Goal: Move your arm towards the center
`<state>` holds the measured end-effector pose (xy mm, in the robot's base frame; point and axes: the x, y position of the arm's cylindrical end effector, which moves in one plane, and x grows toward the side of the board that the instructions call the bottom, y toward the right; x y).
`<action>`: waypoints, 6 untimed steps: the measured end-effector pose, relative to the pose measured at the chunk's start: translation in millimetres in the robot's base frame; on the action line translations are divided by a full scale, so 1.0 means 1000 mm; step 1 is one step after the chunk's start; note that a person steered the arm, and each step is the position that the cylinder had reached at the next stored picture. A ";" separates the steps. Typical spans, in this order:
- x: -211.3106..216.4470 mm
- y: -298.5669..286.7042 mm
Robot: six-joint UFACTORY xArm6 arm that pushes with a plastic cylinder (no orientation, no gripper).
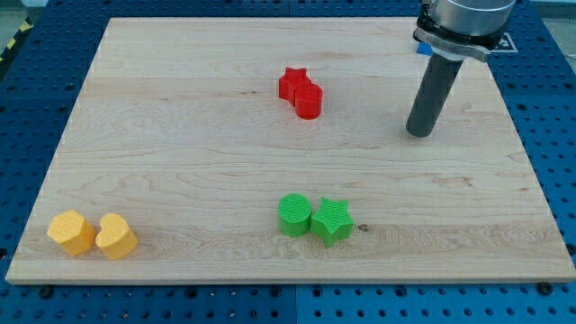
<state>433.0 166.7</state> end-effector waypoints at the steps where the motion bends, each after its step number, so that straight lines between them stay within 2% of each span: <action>1: 0.000 0.000; 4: -0.002 -0.009; 6: -0.030 -0.100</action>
